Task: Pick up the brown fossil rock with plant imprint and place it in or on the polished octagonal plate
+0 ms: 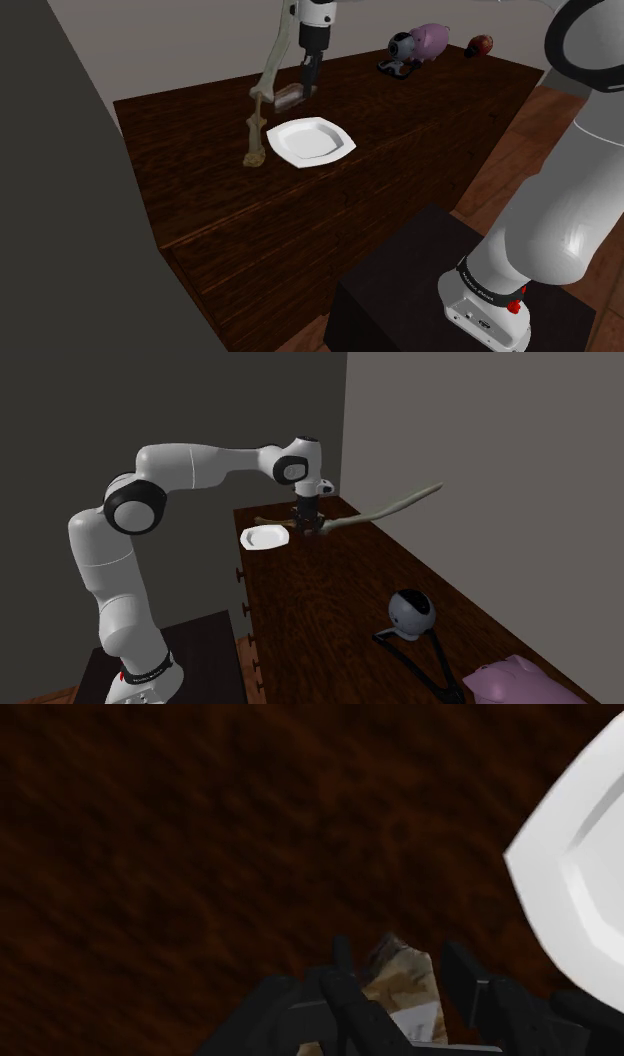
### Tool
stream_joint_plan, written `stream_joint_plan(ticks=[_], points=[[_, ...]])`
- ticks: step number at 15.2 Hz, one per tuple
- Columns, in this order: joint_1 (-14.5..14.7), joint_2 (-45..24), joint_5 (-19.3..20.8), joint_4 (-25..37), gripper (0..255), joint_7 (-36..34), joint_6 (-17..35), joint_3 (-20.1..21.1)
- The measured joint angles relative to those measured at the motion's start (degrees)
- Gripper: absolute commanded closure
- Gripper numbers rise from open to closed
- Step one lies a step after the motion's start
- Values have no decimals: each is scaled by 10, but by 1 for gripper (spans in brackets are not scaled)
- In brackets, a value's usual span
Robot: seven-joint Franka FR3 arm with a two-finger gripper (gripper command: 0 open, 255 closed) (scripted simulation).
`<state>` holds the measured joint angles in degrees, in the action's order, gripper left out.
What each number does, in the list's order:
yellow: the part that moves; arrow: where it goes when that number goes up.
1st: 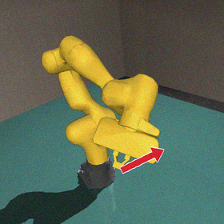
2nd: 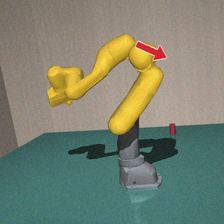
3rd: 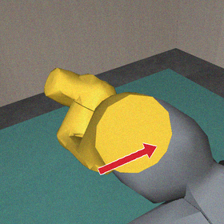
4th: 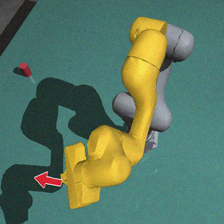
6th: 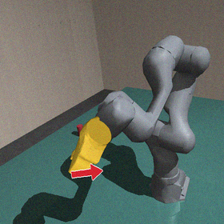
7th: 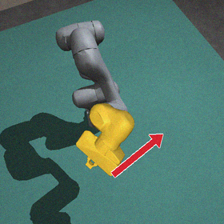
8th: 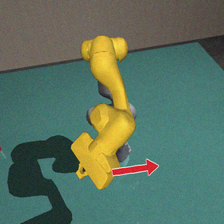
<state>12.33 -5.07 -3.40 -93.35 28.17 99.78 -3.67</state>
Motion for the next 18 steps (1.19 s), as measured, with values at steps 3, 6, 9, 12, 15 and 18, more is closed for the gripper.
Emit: stream_joint_plan(ticks=[3,6,9,12,15,18], points=[[0,0,0,22,255,-1,-22,0],[0,-6,0,52,255,-1,-47,0],[1,1,0,63,255,-4,-64,1],[15,50,4,5,255,-29,-55,12],[27,110,6,-60,255,-55,-47,26],[39,158,4,-110,255,-82,-44,42]])
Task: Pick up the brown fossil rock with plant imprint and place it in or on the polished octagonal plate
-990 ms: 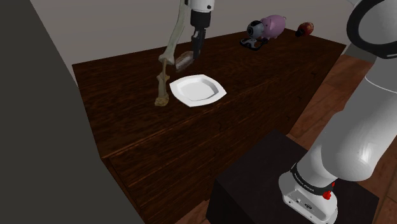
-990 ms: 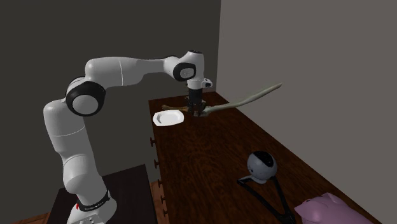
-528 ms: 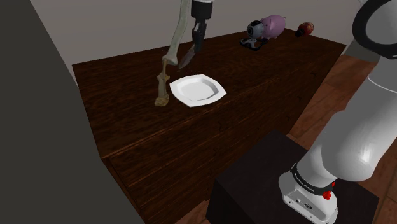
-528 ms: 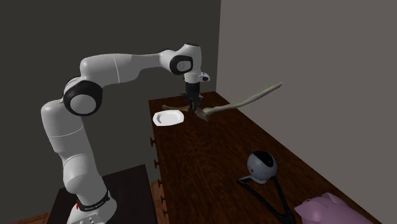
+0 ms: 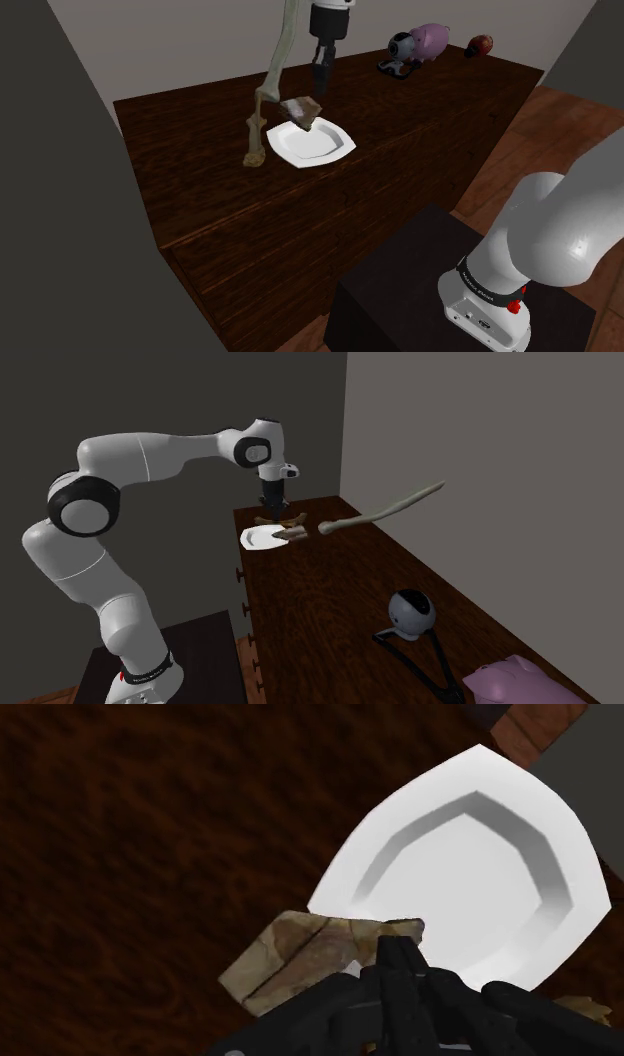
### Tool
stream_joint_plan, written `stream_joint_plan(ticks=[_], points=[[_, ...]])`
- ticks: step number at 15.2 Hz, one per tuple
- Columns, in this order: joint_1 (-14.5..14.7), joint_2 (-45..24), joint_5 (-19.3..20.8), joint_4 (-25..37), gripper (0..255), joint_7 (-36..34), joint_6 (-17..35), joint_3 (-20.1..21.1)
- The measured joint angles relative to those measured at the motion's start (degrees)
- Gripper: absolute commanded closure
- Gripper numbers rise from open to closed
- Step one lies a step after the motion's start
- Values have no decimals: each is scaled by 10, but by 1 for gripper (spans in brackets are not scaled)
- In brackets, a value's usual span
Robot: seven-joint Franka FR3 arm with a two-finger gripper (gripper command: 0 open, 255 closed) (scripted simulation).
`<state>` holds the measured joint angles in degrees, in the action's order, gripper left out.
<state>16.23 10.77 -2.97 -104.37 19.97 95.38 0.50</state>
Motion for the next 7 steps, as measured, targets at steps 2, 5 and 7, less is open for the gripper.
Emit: stream_joint_plan(ticks=[2,5,7], points=[[0,0,0,0,0,0,0,0],[-10,7,18,-28,0,-180,34,29],[-9,-17,23,1,0,-191,13,35]])
